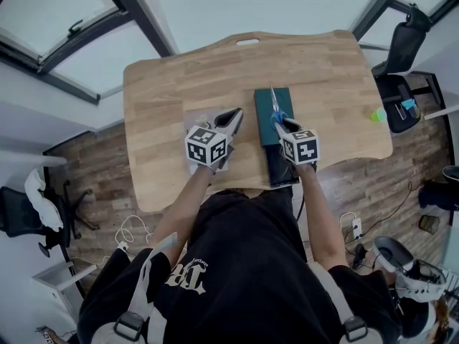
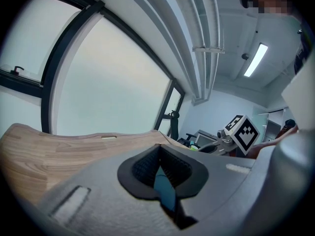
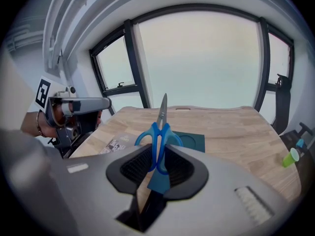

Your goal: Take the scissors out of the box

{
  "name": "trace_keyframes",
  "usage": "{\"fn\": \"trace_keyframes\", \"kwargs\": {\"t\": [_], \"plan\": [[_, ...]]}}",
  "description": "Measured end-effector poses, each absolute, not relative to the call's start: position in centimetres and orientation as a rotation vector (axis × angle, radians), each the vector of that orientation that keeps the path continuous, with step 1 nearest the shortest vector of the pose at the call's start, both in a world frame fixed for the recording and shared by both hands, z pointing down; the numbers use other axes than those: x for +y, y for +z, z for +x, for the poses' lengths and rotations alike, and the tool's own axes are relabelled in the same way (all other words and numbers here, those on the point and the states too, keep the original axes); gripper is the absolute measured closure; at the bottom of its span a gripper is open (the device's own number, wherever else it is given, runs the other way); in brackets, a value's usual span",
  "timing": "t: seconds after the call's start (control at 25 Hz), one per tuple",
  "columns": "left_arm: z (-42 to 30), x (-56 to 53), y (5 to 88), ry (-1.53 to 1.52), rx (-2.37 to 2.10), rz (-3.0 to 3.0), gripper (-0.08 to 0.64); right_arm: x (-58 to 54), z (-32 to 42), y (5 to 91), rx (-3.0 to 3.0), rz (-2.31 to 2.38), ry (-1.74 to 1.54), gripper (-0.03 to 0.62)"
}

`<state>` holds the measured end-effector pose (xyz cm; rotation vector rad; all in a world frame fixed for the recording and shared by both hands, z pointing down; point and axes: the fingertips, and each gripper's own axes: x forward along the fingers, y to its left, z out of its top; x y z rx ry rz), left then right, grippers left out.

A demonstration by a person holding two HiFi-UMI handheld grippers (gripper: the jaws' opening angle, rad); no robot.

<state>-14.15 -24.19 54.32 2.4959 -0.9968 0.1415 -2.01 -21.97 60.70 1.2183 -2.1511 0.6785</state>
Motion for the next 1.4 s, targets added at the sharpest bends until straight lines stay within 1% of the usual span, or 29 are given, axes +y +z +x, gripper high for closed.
{"fn": "trace_keyframes", "kwargs": {"t": [1.4], "plan": [[-14.7, -24.1, 45.7, -0.023, -1.044, 2.590, 0.560, -22.6, -1.1, 50.2, -2.308, 1.403, 0.538, 0.506]]}}
